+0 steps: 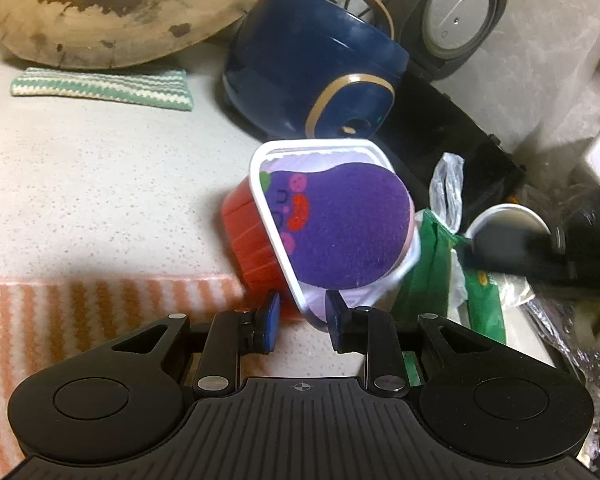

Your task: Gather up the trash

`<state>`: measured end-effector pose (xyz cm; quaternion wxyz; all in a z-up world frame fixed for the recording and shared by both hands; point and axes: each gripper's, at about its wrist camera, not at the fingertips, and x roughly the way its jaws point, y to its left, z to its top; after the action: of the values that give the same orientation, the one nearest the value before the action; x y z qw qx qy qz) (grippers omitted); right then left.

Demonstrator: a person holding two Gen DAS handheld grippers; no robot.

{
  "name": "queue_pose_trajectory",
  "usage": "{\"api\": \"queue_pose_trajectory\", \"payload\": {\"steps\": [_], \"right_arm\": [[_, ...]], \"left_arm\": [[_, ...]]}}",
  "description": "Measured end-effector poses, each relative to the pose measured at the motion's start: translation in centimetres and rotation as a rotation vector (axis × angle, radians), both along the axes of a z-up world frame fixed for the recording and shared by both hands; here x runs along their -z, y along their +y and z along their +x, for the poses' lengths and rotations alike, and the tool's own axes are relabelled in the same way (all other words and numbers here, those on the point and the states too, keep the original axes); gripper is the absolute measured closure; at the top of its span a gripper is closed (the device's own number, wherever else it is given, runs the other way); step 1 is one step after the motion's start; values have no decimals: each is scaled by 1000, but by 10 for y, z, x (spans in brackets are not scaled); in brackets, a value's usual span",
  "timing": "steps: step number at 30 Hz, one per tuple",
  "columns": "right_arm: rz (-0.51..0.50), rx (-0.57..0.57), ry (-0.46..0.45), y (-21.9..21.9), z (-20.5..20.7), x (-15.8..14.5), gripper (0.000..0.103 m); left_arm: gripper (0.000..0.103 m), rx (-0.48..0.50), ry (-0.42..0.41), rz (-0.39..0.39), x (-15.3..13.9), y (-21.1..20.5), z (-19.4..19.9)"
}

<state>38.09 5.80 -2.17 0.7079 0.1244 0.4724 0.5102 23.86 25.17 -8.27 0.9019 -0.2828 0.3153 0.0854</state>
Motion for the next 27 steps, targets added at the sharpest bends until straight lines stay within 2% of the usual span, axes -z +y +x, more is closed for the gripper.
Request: {"api": "queue_pose_trajectory", "payload": {"steps": [3, 5, 6, 7, 8, 13, 15, 16, 20, 21, 27], "right_arm": [[-149, 101, -188, -22, -13, 4, 87], [-276, 160, -316, -28, -22, 16, 68], [-339, 184, -369, -29, -25, 23, 52], [-392, 200, -410, -30, -30, 32, 45], [-412, 203, -421, -30, -31, 39, 44], [-417, 248, -353, -34, -35, 66, 24], [-413, 263, -312, -35, -34, 73, 20], [-400, 268, -319, -41, -36, 76, 16], [-386, 251, -305, -43, -37, 79, 8], [-371, 246, -296, -43, -38, 80, 2], [-367, 267, -305, -42, -36, 81, 0]], "left_arm": [[75, -9, 6, 4, 0, 2, 0], [75, -2, 8, 12, -1, 1, 0], [75, 5, 10, 16, -2, 1, 1], [75, 14, 11, 20, -3, 0, 1], [75, 22, 12, 26, -4, -1, 2], [75, 16, 21, 45, -6, -5, 4], [75, 15, 23, 47, -6, -6, 3], [75, 14, 23, 49, -6, -6, 3], [75, 2, 24, 48, -6, -7, 4], [75, -1, 25, 48, -6, -7, 4], [75, -9, 22, 37, -7, -7, 3]]}}
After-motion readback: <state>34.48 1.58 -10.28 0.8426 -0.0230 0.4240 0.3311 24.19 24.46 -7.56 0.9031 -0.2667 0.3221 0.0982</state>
